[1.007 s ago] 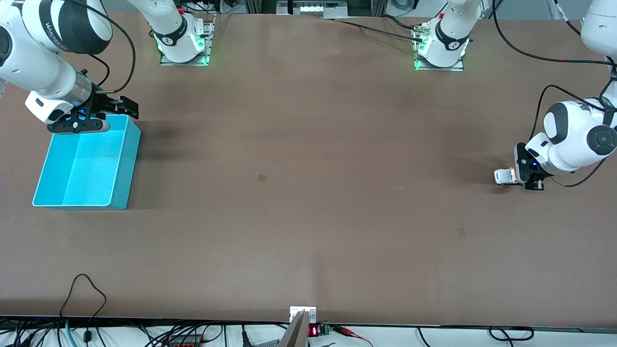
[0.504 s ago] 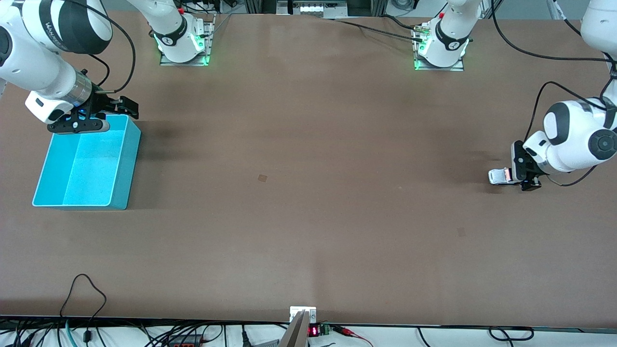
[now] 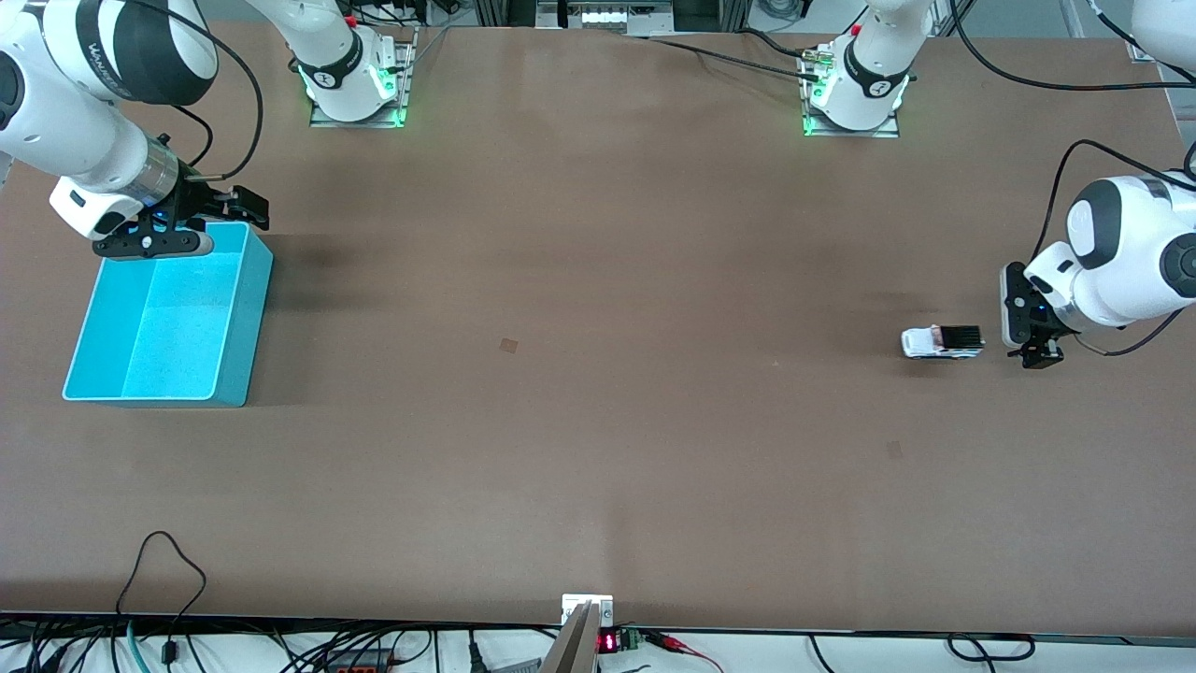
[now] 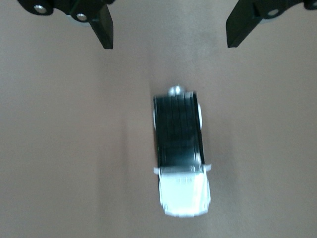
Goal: Wind and store white jeep toy
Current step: 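Open the left gripper to release the jeep onto the table, then raise and withdraw the left gripper as the jeep rolls toward the bin, then move the right gripper from the bin to above the jeep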
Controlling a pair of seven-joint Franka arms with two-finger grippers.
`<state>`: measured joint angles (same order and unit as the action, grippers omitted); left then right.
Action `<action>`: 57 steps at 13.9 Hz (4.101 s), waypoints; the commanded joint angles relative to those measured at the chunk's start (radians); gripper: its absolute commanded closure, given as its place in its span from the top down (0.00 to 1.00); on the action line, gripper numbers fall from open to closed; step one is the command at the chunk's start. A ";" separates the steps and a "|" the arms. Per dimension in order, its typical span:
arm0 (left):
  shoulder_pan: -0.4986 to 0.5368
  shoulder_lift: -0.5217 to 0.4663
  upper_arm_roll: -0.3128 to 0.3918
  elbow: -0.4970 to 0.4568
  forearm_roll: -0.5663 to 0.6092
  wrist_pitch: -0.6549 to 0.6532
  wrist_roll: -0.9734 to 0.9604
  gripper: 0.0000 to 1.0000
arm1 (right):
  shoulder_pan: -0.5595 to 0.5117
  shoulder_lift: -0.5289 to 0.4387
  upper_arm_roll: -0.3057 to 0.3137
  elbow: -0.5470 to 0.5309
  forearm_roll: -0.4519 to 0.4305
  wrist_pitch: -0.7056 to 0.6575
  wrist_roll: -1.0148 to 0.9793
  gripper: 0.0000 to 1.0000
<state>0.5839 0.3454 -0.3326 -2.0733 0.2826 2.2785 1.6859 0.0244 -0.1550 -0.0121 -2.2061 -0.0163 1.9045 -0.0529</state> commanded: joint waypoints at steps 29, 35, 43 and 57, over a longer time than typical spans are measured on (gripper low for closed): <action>-0.397 -0.012 -0.017 0.102 -0.169 -0.010 -0.829 1.00 | -0.001 -0.008 0.001 0.002 0.009 -0.013 -0.013 1.00; -0.418 -0.109 -0.014 0.116 -0.211 -0.010 -1.213 1.00 | -0.003 -0.008 0.001 0.002 0.009 -0.013 -0.013 1.00; -0.515 -0.137 0.222 0.269 -0.355 -0.068 -1.381 1.00 | -0.004 -0.008 0.001 0.002 0.009 -0.013 -0.016 1.00; -0.552 -0.226 0.333 0.532 -0.338 -0.579 -1.740 1.00 | -0.001 -0.003 0.001 0.003 0.009 -0.001 -0.074 1.00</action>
<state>0.0429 0.1282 -0.0116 -1.5752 -0.0558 1.7529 -0.0270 0.0243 -0.1549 -0.0128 -2.2061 -0.0163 1.9037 -0.0723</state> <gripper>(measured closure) 0.000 0.000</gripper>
